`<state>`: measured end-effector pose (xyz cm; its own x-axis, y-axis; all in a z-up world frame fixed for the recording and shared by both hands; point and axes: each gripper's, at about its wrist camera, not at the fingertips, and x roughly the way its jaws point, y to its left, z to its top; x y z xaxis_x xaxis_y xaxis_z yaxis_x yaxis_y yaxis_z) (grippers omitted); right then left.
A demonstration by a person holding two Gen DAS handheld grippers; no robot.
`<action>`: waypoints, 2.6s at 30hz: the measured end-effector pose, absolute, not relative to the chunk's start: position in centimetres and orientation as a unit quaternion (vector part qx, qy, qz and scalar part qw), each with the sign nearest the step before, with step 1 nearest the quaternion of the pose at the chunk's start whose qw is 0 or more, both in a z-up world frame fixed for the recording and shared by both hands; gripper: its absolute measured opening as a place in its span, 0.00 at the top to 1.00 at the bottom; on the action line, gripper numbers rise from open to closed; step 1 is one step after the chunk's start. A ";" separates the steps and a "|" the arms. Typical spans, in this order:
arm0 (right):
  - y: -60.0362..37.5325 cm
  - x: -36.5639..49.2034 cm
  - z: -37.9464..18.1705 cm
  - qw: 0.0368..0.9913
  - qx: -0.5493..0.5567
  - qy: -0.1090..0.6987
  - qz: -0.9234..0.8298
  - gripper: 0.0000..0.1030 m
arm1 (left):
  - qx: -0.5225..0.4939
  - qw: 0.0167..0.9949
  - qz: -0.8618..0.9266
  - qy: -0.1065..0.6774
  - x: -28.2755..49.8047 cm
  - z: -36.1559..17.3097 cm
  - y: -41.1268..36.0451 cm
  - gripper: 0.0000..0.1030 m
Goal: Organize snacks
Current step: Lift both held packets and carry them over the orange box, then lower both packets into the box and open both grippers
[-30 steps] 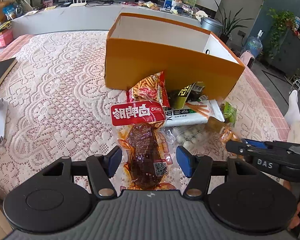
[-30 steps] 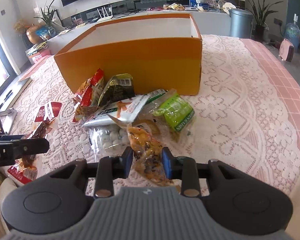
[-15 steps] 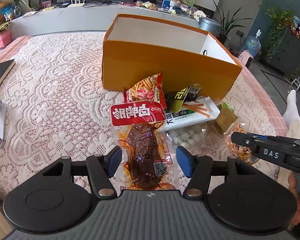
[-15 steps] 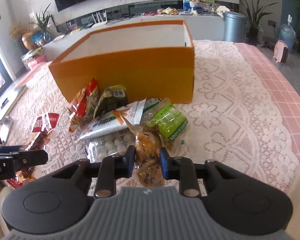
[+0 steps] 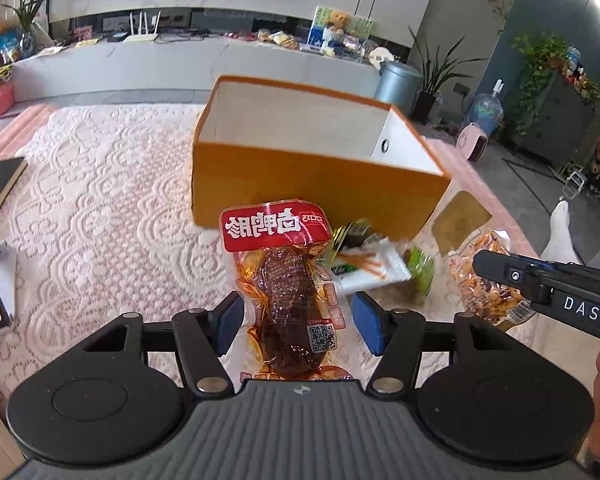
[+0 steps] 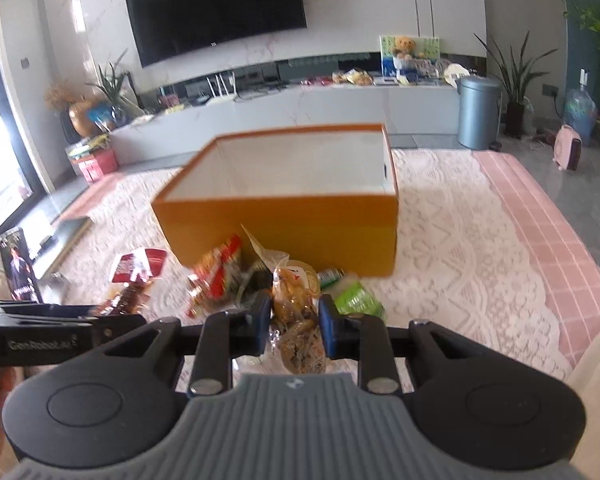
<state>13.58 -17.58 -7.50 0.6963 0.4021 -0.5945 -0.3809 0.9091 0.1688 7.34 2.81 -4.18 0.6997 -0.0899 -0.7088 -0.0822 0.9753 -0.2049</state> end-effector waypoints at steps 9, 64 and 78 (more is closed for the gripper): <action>-16.1 15.3 -4.0 0.928 -0.001 0.289 0.234 0.78 | -0.092 0.933 -0.017 0.348 10.2 -0.5 2.7 0.34; -7.5 41.1 -12.1 0.874 -0.151 0.420 0.192 0.81 | -0.020 0.852 -0.030 0.522 33.0 -9.2 3.9 0.33; -6.3 41.7 -12.9 0.849 -0.144 0.465 0.205 0.82 | 0.005 0.819 -0.017 0.573 34.0 -9.9 3.5 0.31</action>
<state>41.68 -6.34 -12.95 0.4839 0.2145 -0.8484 -0.4824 0.8743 -0.0541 34.02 3.53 -9.95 0.3419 -0.0219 -0.9395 0.0332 0.9994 -0.0112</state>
